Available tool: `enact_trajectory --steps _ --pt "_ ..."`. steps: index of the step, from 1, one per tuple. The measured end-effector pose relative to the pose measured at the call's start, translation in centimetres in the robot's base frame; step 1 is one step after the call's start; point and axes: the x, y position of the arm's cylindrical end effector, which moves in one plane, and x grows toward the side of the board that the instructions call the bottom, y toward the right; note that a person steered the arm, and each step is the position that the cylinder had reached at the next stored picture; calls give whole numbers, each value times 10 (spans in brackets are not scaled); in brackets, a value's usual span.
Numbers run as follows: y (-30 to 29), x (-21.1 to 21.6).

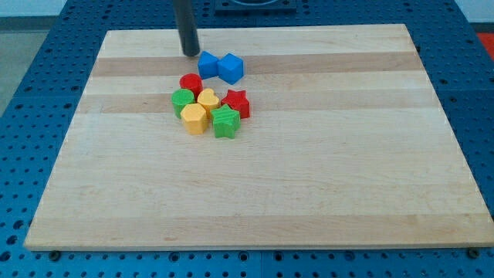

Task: Move the blue triangle and blue cube slightly right

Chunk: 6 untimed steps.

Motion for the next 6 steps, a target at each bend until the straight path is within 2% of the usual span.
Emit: enact_trajectory --steps 3,6 --pt "11 30" --pt "54 27"
